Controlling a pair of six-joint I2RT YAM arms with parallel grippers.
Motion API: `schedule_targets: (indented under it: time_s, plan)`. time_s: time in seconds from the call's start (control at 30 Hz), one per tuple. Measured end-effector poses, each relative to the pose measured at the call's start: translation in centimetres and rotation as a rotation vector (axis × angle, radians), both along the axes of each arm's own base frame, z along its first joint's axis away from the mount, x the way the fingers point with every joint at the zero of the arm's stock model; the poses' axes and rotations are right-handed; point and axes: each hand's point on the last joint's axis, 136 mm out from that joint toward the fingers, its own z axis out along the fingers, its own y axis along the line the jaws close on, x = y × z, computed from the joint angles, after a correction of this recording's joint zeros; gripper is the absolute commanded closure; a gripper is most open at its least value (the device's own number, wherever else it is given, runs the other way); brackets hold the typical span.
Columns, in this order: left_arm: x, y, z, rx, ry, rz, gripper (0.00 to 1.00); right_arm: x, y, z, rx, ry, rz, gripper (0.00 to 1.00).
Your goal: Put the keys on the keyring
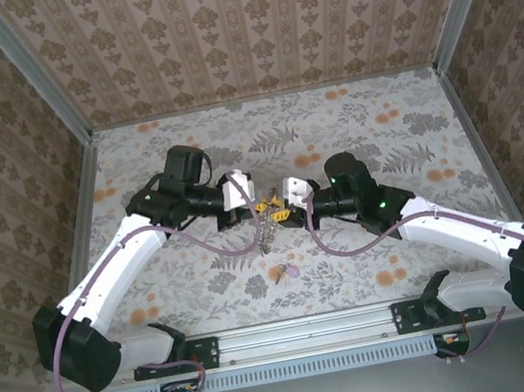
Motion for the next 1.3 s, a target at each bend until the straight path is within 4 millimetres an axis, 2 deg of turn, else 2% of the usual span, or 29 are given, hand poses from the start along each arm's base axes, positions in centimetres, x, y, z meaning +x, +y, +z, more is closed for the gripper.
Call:
schedule_targets:
  time_s: [0.23, 0.37, 0.63, 0.8, 1.1, 1.17, 1.23, 1.3]
  plan:
    - [0.2, -0.1, 0.1, 0.111, -0.037, 0.007, 1.0, -0.1, -0.6, 0.1, -0.097, 0.004, 0.003, 0.68]
    - [0.2, 0.0, -0.6, 0.161, -0.019, 0.011, 1.0, -0.2, -0.7, 0.0, -0.096, 0.029, -0.009, 0.77]
    - [0.0, -0.1, -0.6, 0.16, -0.006, 0.005, 1.0, 0.4, -0.2, 1.1, -0.016, 0.072, -0.045, 0.77]
    - [0.0, -0.2, -0.3, 0.157, -0.002, 0.002, 1.0, 0.6, 0.1, 1.8, 0.022, 0.082, -0.055, 0.81]
    - [-0.1, -0.1, -0.3, 0.159, 0.006, 0.002, 1.0, 0.7, 0.2, 1.3, 0.016, 0.113, -0.062, 0.8]
    - [-0.1, -0.1, -0.3, 0.158, 0.009, 0.005, 1.0, 0.7, 0.1, 1.2, 0.012, 0.118, -0.063, 0.83]
    - [0.0, -0.2, -0.2, 0.155, 0.009, 0.008, 1.0, 0.6, 0.1, 1.0, 0.003, 0.127, -0.064, 0.94]
    - [0.1, -0.2, -0.2, 0.155, 0.007, 0.014, 1.0, 0.6, 0.0, 1.0, -0.002, 0.135, -0.067, 1.0]
